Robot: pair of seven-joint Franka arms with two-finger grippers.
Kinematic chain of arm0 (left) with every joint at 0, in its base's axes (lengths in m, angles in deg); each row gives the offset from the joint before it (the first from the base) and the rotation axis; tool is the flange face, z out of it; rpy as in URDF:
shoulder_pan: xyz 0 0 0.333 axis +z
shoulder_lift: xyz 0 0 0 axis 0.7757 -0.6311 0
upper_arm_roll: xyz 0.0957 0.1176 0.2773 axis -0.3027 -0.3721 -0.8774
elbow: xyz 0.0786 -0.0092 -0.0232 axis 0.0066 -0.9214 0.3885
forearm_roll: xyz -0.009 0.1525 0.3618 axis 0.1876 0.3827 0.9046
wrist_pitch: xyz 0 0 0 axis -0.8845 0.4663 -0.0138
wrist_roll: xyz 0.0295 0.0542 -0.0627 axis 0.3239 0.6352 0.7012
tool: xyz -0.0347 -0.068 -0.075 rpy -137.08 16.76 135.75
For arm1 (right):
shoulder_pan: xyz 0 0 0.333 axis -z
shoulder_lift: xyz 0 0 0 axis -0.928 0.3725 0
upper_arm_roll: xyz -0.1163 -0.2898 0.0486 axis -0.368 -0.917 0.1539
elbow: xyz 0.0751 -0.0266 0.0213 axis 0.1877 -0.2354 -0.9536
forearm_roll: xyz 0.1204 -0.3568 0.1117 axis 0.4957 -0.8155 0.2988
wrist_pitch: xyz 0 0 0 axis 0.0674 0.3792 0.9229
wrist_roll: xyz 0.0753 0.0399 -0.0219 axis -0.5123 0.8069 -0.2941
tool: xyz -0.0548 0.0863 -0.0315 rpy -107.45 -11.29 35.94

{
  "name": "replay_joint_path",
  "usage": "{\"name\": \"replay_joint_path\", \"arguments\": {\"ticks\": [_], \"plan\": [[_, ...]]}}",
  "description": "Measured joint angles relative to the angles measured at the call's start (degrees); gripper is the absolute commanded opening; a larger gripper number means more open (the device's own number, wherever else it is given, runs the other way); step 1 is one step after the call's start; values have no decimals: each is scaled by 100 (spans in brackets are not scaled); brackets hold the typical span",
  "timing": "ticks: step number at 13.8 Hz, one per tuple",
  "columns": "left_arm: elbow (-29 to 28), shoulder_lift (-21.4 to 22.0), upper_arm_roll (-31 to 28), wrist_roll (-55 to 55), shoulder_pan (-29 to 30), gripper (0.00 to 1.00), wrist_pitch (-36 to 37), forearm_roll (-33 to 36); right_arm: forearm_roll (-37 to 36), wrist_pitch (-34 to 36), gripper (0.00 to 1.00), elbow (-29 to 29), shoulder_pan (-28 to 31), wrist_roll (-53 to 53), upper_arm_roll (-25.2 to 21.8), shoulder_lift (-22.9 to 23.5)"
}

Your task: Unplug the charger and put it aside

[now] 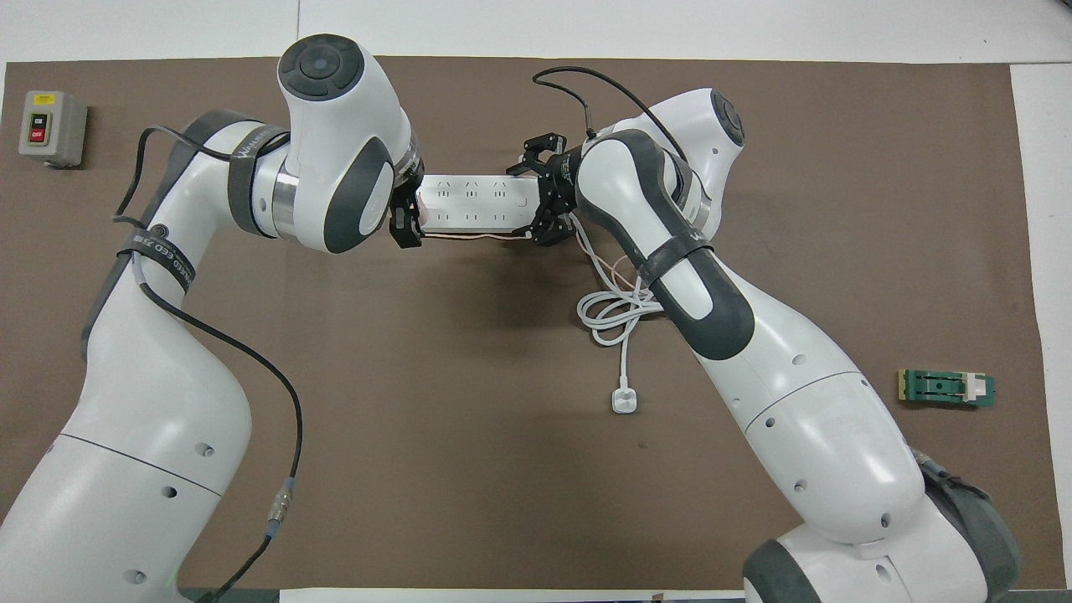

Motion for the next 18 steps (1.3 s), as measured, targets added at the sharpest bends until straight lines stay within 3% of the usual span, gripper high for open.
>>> {"name": "replay_joint_path", "arguments": {"ticks": [3,6,7,8,9,10,11,12,18], "plan": [[-214,14,-7,0,0,93,-148,1,-32,-30,100,24,0,-35,-2,46],[-258,40,-20,-1,1,70,-153,6,-44,-191,100,27,-48,-153,-2,137],[-269,47,-21,-11,1,55,-153,7,-51,-238,90,34,-68,-156,-1,160],[-281,52,-21,-43,1,42,-153,9,-66,-257,64,43,-77,-156,-2,170],[-293,60,-20,-68,1,23,-153,10,-73,-272,49,52,-77,-118,-3,169],[-307,73,-19,-86,0,12,-153,12,-76,-272,35,52,-78,-117,-3,169],[-321,89,-15,-114,-1,9,-158,31,-80,-273,31,53,-79,-117,-3,169],[-322,98,-14,-129,-5,0,-212,72,-89,-278,31,53,-81,-118,-3,169],[-336,106,-12,-189,-16,0,-278,122,-122,-304,32,54,-93,-120,-5,166]]}}
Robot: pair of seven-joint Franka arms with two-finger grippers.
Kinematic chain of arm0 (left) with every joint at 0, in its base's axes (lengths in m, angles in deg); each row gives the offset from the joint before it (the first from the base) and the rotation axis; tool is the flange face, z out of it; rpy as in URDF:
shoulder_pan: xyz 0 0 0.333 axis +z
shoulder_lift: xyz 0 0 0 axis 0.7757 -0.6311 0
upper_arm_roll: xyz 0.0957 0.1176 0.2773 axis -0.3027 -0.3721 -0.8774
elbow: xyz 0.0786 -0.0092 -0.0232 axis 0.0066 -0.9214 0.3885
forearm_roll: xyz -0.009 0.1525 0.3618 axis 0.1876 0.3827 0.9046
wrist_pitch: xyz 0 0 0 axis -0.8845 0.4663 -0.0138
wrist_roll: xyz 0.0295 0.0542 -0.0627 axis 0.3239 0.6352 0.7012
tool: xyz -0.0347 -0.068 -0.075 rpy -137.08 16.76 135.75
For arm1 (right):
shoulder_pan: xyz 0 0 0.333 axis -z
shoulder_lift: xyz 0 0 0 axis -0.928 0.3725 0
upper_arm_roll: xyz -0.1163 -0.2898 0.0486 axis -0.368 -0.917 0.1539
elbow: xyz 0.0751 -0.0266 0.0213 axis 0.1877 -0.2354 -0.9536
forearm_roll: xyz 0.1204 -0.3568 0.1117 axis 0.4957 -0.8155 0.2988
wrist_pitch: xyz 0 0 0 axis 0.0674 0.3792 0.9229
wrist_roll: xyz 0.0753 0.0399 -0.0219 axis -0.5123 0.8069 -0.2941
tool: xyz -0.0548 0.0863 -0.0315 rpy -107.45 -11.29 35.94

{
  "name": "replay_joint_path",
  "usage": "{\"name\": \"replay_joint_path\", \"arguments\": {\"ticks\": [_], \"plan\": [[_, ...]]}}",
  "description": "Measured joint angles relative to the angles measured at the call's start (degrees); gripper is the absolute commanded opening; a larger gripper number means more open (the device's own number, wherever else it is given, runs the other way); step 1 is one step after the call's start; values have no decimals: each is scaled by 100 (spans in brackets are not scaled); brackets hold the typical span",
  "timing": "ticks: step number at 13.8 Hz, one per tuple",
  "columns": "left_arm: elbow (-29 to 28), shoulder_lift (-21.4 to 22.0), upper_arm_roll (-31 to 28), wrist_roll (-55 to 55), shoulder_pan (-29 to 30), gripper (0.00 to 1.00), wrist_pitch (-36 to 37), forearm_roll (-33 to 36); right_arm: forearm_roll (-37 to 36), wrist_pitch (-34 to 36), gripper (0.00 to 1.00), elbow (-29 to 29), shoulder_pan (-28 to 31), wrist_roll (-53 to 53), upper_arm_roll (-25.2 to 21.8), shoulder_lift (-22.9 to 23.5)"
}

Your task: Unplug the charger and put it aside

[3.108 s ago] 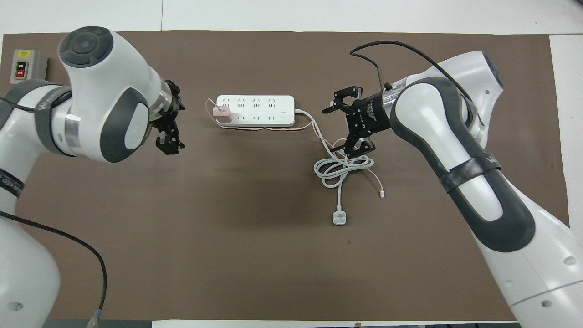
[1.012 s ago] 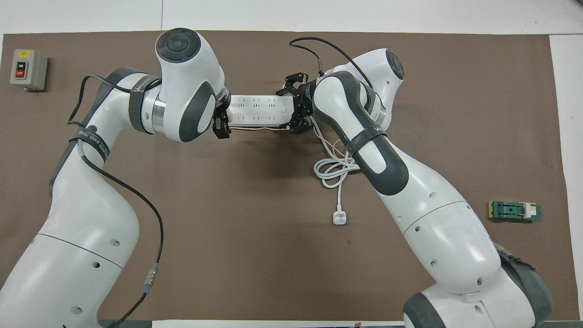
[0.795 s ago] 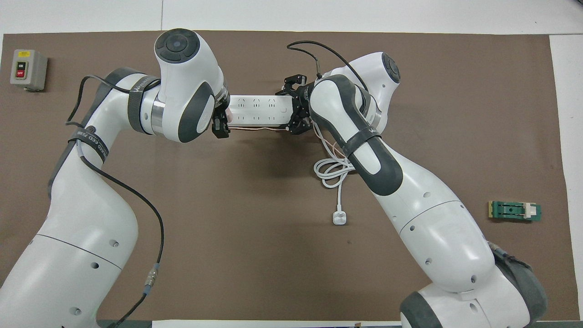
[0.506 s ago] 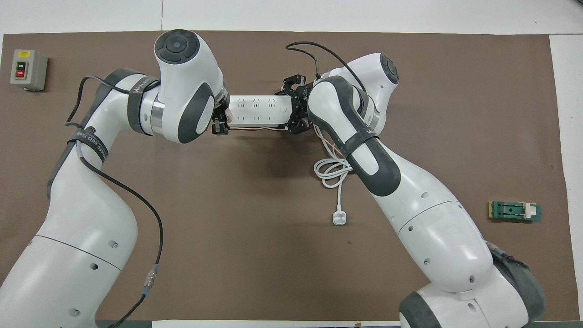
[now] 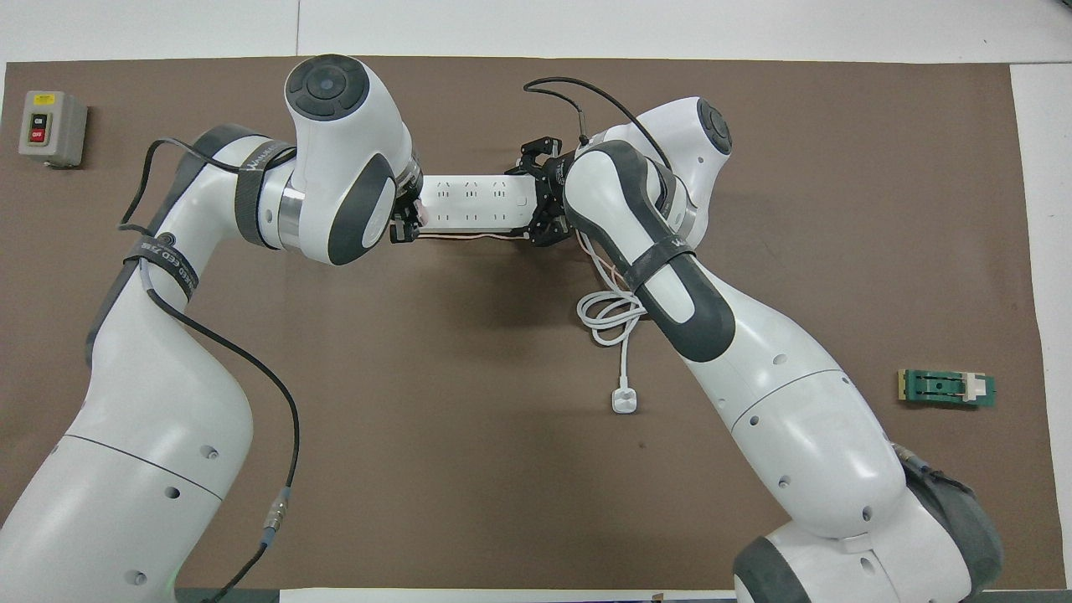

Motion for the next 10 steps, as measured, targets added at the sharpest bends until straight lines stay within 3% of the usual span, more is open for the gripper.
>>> {"name": "replay_joint_path", "arguments": {"ticks": [10], "plan": [[206,15,11,-230,-20,0,323,104,-4,-6,32,-1,-8,0,-6,0]]}}
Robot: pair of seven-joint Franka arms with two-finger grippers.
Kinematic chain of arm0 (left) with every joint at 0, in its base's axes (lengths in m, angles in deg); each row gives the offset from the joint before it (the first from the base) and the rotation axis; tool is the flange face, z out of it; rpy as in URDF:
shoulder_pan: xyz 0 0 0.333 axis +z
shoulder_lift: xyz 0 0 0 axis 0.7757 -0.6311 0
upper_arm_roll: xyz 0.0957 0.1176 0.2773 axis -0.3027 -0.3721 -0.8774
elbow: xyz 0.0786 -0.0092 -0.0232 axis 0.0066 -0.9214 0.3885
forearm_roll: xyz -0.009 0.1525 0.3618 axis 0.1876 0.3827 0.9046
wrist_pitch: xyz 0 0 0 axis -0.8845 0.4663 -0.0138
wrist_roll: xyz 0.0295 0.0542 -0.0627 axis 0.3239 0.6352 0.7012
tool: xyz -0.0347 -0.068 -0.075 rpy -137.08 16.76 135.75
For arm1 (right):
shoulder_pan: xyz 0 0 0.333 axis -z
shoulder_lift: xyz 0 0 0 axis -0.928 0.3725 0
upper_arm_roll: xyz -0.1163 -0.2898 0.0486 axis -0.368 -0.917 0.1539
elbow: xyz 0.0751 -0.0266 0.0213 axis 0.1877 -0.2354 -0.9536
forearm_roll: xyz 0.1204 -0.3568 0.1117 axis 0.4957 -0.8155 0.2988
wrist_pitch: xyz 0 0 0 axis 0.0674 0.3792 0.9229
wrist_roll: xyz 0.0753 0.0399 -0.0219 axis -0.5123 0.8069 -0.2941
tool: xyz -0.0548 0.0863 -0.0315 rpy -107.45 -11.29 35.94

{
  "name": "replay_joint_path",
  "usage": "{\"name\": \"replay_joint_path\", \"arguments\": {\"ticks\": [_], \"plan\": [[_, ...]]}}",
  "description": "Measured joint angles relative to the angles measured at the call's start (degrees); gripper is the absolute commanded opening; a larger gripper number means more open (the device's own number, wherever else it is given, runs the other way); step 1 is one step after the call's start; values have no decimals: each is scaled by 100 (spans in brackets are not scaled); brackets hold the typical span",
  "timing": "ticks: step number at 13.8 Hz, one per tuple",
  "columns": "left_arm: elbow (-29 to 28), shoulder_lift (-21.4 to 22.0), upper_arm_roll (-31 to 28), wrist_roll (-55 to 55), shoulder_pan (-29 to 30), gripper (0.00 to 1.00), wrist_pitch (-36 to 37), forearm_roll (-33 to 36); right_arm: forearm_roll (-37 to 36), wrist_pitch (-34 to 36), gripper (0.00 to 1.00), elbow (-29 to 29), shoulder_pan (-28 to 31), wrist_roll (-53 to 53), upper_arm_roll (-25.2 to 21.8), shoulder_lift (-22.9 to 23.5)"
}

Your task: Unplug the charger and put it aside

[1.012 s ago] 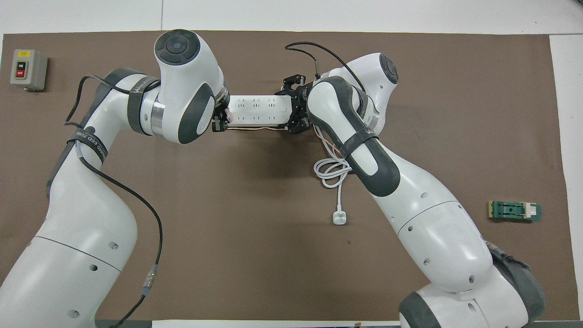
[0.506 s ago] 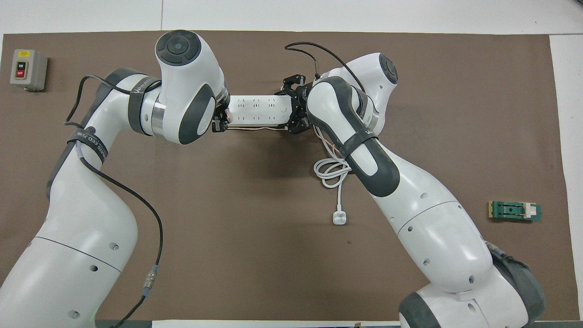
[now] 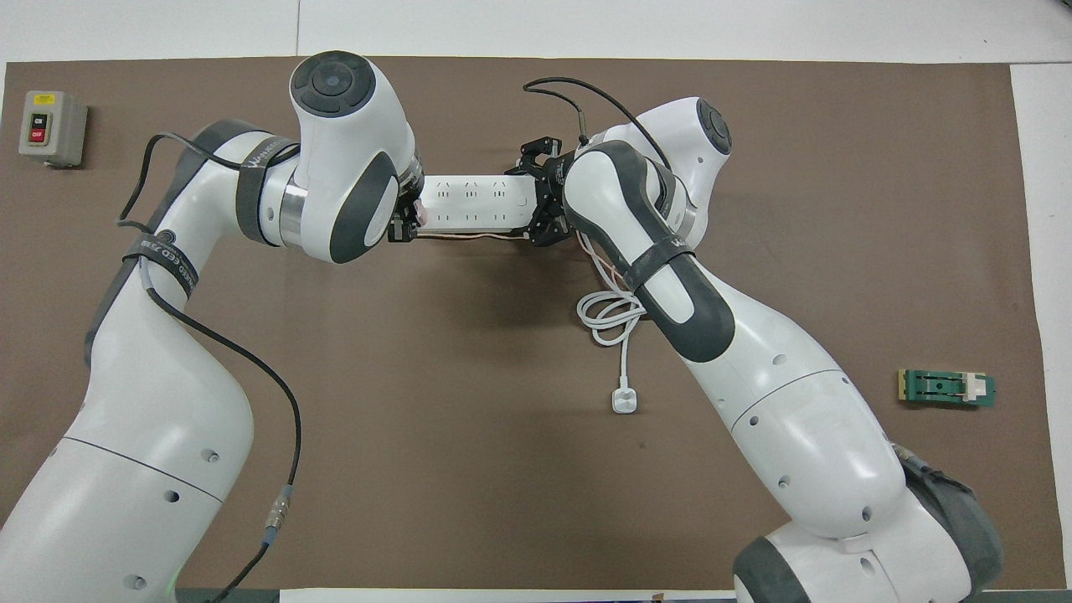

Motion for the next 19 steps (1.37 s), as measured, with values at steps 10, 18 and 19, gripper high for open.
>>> {"name": "replay_joint_path", "arguments": {"ticks": [10,18,19], "plan": [[-781,793,-24,-3215,-3,0,737,2,0,-4,83,0,-1,1,-1,0],[-2887,2784,-106,-8084,962,0,749,-69,-2,-165,100,39,-126,-29,-5,0],[-3041,2953,-110,-8698,1223,0,741,-304,-2,-86,100,50,-111,-11,-21,-43]]}}
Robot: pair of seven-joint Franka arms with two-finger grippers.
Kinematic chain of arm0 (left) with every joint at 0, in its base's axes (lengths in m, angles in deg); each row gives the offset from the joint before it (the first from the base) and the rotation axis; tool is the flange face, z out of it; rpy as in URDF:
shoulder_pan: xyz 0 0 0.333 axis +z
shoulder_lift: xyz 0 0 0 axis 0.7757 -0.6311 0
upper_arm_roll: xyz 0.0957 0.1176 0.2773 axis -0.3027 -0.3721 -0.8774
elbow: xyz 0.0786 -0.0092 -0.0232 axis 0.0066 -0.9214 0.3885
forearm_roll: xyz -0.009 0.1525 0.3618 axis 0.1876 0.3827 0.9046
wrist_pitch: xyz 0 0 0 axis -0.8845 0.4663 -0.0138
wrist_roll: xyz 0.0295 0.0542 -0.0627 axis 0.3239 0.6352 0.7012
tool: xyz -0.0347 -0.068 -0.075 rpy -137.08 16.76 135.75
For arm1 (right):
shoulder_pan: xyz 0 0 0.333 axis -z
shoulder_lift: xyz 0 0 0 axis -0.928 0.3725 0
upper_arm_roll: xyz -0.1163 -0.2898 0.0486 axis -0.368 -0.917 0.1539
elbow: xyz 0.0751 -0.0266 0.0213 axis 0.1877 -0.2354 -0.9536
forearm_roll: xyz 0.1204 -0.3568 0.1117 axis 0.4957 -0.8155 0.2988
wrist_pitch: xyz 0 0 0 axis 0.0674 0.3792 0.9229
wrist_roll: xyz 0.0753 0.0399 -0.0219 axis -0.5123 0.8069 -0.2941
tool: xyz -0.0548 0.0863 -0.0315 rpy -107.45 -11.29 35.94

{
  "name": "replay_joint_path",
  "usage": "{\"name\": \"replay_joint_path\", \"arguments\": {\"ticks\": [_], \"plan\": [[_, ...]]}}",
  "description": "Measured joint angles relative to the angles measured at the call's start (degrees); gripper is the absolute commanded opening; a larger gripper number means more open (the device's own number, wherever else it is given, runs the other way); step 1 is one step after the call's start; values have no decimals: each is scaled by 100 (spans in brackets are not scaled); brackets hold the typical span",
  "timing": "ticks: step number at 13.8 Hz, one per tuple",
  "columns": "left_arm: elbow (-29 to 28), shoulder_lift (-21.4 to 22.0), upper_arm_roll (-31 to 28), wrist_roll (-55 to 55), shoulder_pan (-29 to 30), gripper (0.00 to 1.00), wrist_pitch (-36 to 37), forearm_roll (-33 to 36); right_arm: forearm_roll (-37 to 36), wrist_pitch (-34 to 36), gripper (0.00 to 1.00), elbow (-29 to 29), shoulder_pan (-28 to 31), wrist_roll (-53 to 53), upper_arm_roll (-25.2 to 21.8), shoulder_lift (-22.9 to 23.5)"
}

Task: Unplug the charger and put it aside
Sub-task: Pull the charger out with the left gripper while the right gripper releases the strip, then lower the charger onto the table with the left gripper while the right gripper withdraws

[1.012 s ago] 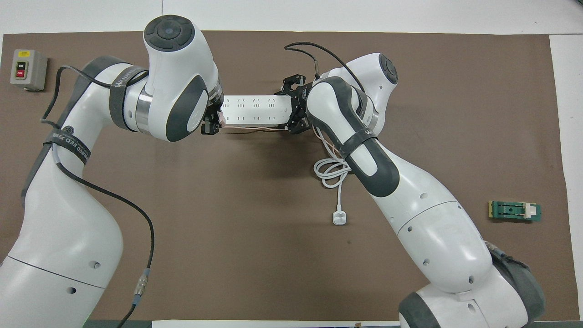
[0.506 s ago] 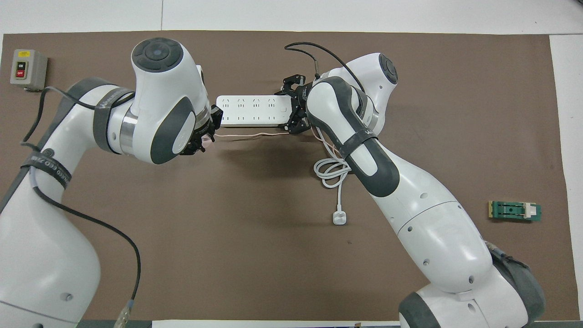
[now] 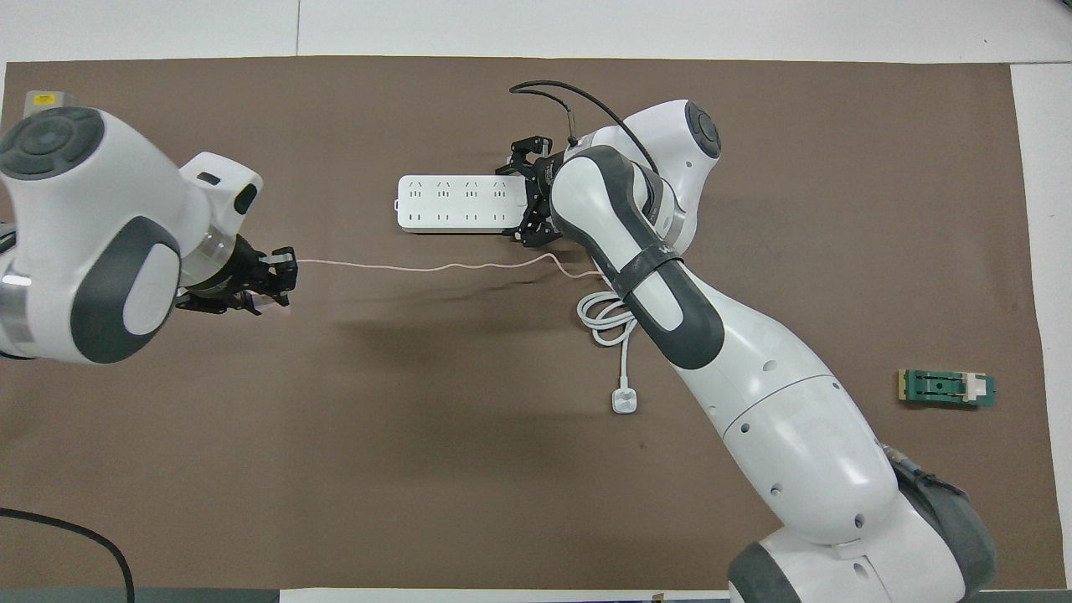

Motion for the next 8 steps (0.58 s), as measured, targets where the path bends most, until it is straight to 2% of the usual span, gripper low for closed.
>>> {"name": "replay_joint_path", "arguments": {"ticks": [3,4,8], "plan": [[-687,561,-26,-2042,1047,0,-61,-1293,-1,402,100,-15,64,79,-168,-303],[-1105,775,-34,-2690,1332,0,-219,-1572,-41,697,100,-61,151,89,-296,-536],[-1968,912,-35,-4440,1843,0,-492,-2221,-553,1741,100,-119,217,89,-953,-1345]]}}
